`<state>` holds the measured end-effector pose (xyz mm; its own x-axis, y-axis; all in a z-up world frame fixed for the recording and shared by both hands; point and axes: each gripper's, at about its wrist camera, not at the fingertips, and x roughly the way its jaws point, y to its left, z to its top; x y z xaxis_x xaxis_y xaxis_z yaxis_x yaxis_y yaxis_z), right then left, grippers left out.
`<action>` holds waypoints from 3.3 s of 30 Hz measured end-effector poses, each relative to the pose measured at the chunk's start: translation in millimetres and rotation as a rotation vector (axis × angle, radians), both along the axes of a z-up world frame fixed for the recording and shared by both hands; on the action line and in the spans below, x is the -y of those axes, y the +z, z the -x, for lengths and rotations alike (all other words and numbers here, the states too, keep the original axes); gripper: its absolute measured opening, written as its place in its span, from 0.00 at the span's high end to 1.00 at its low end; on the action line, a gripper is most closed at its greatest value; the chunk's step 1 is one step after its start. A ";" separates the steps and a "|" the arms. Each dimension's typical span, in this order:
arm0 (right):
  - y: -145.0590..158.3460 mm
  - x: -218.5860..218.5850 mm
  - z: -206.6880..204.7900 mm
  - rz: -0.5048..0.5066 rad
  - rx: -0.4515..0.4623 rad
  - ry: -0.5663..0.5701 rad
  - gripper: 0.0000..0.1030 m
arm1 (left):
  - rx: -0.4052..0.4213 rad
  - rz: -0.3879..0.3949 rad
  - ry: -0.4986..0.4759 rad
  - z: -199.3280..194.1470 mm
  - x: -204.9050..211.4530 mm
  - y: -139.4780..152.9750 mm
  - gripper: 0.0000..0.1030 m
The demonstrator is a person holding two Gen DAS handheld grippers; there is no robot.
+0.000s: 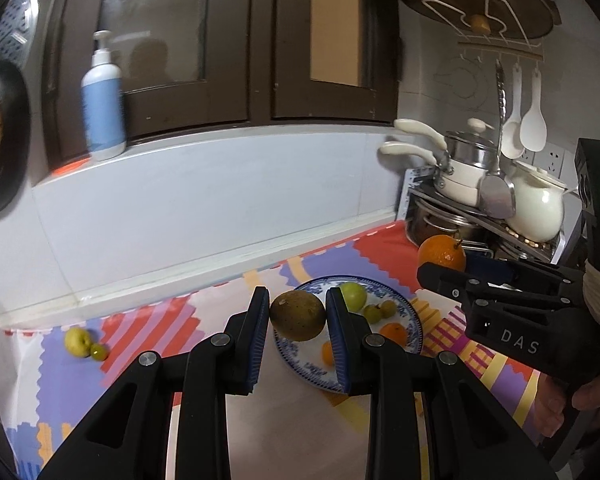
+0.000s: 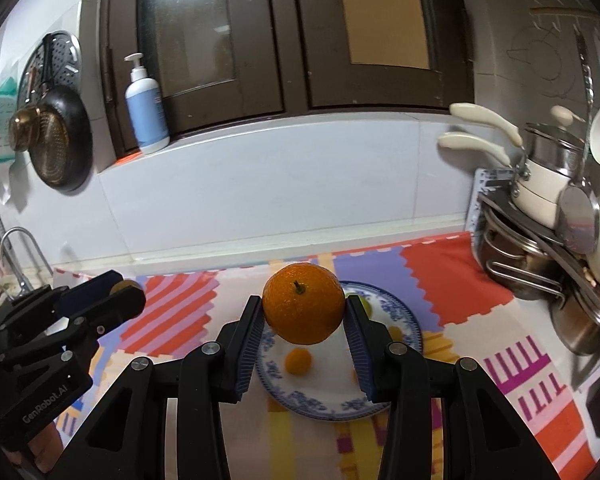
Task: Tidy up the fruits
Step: 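Carry the brown fruit and orange over the plate and open both tools, then lift both tools off the plate and move toward the yellow apple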
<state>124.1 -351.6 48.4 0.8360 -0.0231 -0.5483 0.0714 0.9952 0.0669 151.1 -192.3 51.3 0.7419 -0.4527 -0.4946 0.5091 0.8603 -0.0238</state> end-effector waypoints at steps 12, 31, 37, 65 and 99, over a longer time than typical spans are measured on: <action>-24.7 44.0 -14.6 -0.013 -0.061 -0.052 0.59 | -0.050 -0.050 -0.090 -33.3 53.6 -25.8 0.72; -99.0 86.8 -57.9 -0.073 -0.230 -0.100 0.59 | -0.163 -0.144 -0.212 -89.5 106.6 -96.6 0.72; -108.6 81.6 -72.0 -0.070 -0.245 -0.068 0.59 | -0.200 -0.164 -0.226 -101.9 110.5 -112.8 0.72; -115.0 55.9 -90.7 -0.041 -0.270 -0.008 0.45 | -0.165 -0.163 -0.086 -104.5 70.6 -109.7 0.53; -42.5 -10.1 -24.8 0.019 -0.063 0.036 0.40 | 0.017 -0.046 0.162 -15.9 -38.5 -30.9 0.34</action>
